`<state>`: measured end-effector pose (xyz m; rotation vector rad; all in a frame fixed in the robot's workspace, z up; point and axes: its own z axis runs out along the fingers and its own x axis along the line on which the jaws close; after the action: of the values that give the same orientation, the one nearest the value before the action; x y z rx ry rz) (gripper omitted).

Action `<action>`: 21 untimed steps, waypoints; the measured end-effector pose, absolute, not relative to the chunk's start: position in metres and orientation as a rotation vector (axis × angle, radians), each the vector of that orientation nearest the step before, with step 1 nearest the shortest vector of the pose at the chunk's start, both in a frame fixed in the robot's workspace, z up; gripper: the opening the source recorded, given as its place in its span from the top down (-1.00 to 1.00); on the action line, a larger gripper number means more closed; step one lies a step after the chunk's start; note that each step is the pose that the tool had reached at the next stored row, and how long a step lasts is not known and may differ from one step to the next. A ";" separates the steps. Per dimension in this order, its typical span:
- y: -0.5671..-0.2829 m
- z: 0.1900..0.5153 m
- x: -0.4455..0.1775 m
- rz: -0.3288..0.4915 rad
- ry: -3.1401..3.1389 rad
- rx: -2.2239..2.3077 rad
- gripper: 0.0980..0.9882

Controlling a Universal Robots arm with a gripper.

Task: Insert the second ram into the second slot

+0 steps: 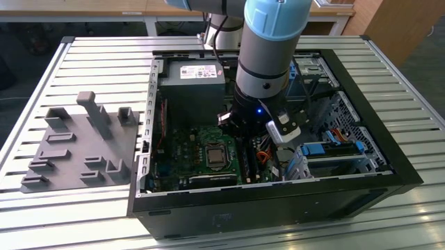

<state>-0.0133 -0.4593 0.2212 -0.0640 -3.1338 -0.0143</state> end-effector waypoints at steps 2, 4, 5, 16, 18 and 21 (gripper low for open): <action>-0.459 0.221 -0.013 -0.014 -3.134 -0.064 0.94; -0.459 0.220 -0.013 -0.014 -3.134 -0.064 0.94; -0.459 0.219 -0.013 -0.014 -3.134 -0.064 0.94; -0.459 0.220 -0.013 -0.014 -3.134 -0.064 0.94; -0.459 0.222 -0.013 -0.014 -3.133 -0.064 0.94; -0.459 0.223 -0.013 -0.014 -3.133 -0.064 0.94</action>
<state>-0.0133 -0.4593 0.2232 -0.0640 -3.1331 -0.0142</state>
